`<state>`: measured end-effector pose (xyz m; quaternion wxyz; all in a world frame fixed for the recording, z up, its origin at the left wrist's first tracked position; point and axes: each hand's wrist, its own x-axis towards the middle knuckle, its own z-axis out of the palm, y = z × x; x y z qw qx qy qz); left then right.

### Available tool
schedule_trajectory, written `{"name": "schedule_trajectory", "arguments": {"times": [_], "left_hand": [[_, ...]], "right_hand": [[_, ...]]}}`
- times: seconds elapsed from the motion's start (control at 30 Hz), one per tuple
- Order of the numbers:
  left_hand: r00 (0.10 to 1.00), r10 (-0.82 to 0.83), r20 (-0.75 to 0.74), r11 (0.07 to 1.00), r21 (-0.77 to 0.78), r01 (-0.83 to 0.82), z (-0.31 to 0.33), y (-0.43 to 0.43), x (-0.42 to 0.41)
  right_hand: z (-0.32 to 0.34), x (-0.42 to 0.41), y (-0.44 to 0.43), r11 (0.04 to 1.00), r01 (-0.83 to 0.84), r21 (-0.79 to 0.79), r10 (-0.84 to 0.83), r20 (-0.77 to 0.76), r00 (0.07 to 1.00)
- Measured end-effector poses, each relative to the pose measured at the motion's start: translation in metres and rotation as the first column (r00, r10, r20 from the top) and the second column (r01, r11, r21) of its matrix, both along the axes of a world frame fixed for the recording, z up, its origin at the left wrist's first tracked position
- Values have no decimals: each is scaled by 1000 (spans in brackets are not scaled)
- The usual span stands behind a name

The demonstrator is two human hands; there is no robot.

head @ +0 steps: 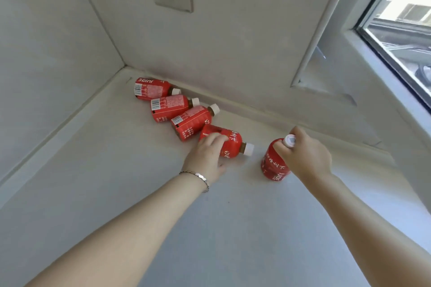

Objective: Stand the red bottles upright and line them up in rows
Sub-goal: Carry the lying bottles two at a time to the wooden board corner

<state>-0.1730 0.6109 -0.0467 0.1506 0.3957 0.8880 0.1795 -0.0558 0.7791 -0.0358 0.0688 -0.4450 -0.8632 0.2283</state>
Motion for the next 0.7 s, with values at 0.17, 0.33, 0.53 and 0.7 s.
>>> {"name": "schedule_trajectory", "arguments": {"times": [0.17,0.33,0.53,0.7], "left_hand": [[996,-62,-62,974,-222,47,-29,56,-22],[988,99,-117,994,-35,-104,-40,58,-18],[874,269,405,860,308,-407,-5,16,-2],[968,223,112,947,213,-242,5,-9,2]], "right_hand": [[-4,-1,5,1000,-15,5,15,-4,1000],[-7,3,-1,999,-19,26,19,-22,1000],[-8,4,-2,999,-31,38,33,-48,998],[-6,5,-1,998,-57,38,59,-35,998]]}}
